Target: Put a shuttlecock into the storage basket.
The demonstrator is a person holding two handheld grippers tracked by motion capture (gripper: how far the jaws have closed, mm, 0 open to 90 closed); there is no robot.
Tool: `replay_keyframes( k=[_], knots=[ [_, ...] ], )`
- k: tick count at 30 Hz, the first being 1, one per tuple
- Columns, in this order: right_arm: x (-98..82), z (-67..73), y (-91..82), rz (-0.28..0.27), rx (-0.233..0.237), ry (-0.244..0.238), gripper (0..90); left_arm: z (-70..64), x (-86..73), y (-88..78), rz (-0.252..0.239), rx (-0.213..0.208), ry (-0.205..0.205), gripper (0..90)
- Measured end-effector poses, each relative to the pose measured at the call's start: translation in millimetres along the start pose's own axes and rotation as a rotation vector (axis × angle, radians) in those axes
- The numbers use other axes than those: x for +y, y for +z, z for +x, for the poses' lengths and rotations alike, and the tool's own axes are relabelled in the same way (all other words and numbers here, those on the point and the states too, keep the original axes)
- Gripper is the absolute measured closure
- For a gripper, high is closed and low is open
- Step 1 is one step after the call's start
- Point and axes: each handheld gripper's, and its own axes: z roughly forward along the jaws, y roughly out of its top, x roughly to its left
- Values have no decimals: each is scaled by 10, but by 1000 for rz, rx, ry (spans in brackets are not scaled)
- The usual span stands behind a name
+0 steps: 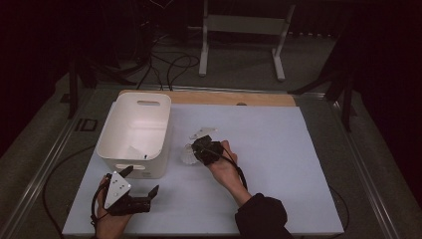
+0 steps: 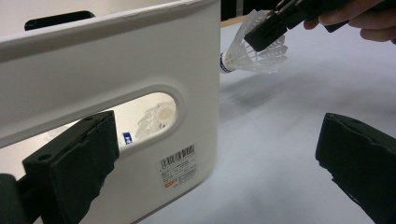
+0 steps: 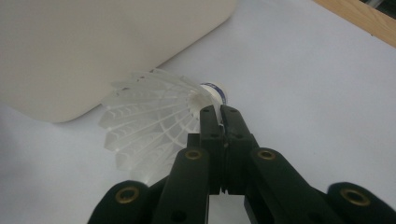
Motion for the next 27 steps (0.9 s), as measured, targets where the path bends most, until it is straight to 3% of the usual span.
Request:
replay_keyframes(
  k=[27],
  knots=[
    [45,-39,-50,-16,-10,4,892,3,0,-1,-3,-1,-4,0]
  ],
)
